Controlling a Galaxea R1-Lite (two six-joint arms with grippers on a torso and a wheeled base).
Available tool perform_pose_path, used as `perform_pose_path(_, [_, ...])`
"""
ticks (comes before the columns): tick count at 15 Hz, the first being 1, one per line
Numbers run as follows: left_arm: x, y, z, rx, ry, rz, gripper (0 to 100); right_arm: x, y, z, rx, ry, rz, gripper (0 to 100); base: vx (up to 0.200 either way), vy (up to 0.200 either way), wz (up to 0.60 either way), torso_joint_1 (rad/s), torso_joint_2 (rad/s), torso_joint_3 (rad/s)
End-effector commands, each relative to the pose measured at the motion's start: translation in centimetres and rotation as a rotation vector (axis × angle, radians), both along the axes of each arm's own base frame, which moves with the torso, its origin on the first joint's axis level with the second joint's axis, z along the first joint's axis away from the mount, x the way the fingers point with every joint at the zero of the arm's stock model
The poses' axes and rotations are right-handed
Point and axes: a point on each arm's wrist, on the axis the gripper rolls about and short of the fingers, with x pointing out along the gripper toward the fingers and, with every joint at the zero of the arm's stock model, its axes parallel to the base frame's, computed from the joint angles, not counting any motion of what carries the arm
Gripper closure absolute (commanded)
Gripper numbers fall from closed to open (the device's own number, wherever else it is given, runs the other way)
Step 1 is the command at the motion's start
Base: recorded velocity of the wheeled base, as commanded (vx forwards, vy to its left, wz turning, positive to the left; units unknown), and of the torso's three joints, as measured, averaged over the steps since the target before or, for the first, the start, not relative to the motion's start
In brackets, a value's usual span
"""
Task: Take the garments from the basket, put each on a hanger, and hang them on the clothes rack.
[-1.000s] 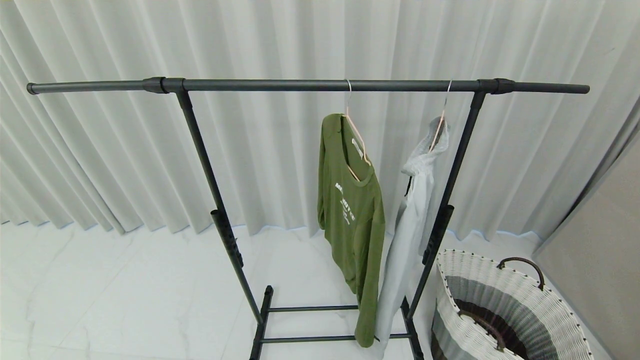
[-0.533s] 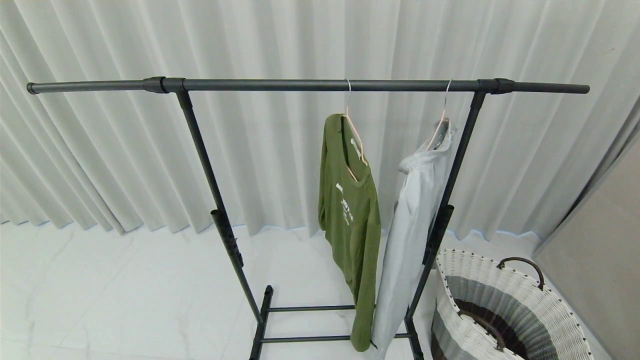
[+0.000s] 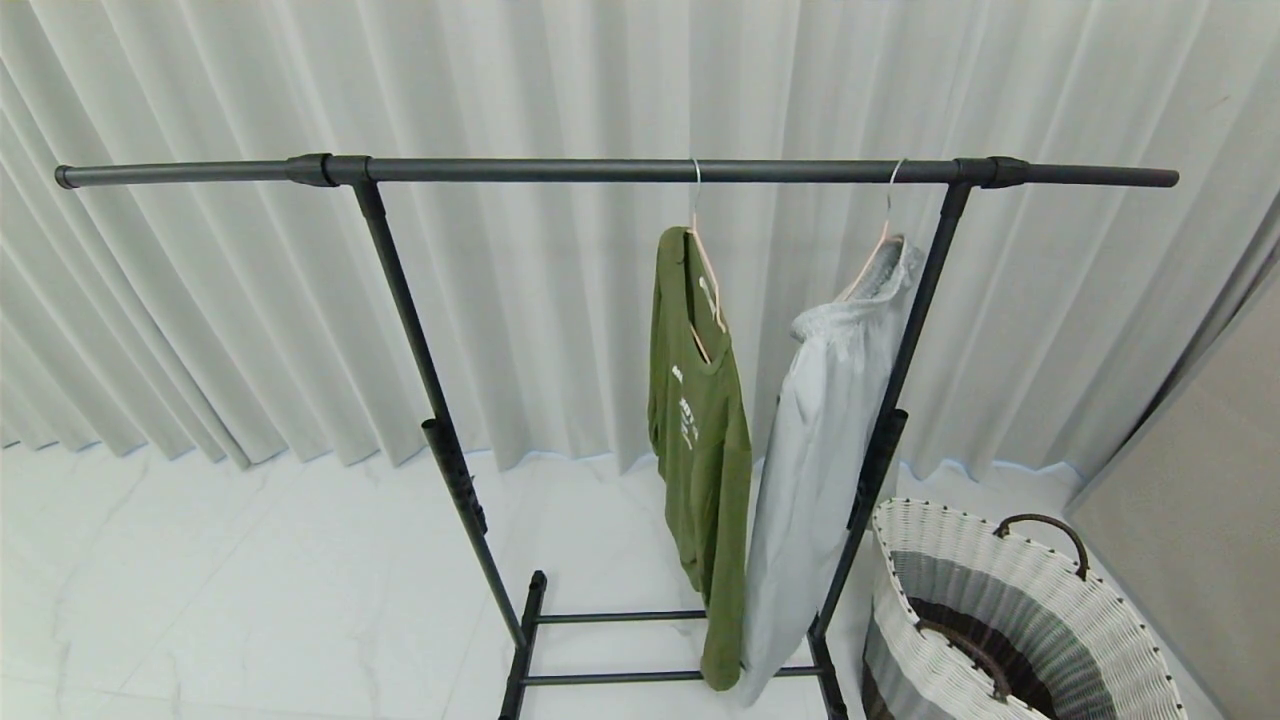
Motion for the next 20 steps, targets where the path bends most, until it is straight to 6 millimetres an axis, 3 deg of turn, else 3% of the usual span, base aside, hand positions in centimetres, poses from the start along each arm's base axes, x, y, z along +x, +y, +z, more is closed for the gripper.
perform_pose_path(1, [-0.2, -0.2, -0.3, -0.098, -0.203, -0.214, 0, 0.0, 0.0, 0.0, 0.002, 0.003, 0.000, 0, 0.000, 0.000, 0.00, 0.000, 0.00, 0.000])
perform_pose_path(4, [-0.1, -0.3, -0.3, -0.142, -0.239, -0.269, 0, 2.7, 0.0, -0.5, -0.012, -0.208, 0.005, 0, 0.000, 0.000, 0.00, 0.000, 0.00, 0.000])
perform_pose_path(6, [0.1, -0.6, 0.3, -0.228, -0.353, -0.437, 0, 4.2, 0.0, -1.1, -0.094, -0.344, 0.036, 0, 0.000, 0.000, 0.00, 0.000, 0.00, 0.000])
perform_pose_path(10, [0.4, -1.3, -0.2, -0.300, -0.280, -0.784, 0, 4.2, 0.0, -1.1, -0.129, -0.339, 0.054, 0, 0.000, 0.000, 0.00, 0.000, 0.00, 0.000])
perform_pose_path(14, [0.4, -1.4, -0.3, -0.420, -0.345, -0.788, 0, 4.3, 0.2, -1.2, -0.103, -0.351, 0.109, 0, 0.000, 0.000, 0.00, 0.000, 0.00, 0.000])
perform_pose_path(16, [0.4, -1.5, -0.3, -0.447, -0.338, -0.836, 0, 4.5, 0.4, -1.4, -0.027, -0.370, 0.221, 0, 0.000, 0.000, 0.00, 0.000, 0.00, 0.000])
perform_pose_path(18, [0.4, -1.8, -0.6, -0.440, -0.260, -0.990, 0, 4.6, 0.6, -1.6, 0.089, -0.407, 0.293, 0, 0.000, 0.000, 0.00, 0.000, 0.00, 0.000])
perform_pose_path(20, [0.4, -1.8, -0.6, -0.443, -0.255, -0.998, 0, 4.7, 0.8, -2.0, 0.182, -0.397, 0.334, 0, 0.000, 0.000, 0.00, 0.000, 0.00, 0.000])
